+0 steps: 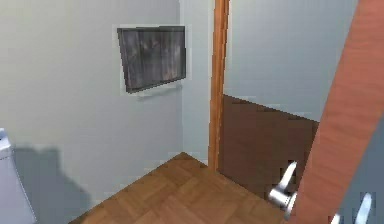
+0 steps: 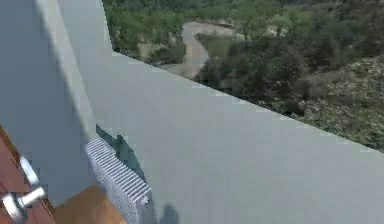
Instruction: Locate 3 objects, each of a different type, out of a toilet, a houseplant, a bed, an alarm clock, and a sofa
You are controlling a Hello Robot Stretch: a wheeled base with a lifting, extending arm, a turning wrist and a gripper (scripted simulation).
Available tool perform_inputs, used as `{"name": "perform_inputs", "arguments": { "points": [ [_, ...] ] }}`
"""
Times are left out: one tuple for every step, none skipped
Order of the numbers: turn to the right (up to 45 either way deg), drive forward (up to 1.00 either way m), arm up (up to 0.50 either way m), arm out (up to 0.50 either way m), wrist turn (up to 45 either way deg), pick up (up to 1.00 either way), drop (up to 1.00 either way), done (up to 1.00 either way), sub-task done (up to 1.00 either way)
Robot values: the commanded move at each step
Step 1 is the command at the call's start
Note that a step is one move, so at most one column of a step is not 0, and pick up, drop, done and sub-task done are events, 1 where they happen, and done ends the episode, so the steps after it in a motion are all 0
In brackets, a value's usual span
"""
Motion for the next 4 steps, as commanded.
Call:
{"name": "perform_inputs", "arguments": {
  "points": [
    [0.0,0.55,0.0,0.0,0.0,0.0,0.0,0.0,0.0],
    [30.0,0.0,0.0,0.0,0.0,0.0,0.0,0.0,0.0],
    [0.0,0.35,0.0,0.0,0.0,0.0,0.0,0.0,0.0],
    [21.0,0.0,0.0,0.0,0.0,0.0,0.0,0.0,0.0]
  ]
}}
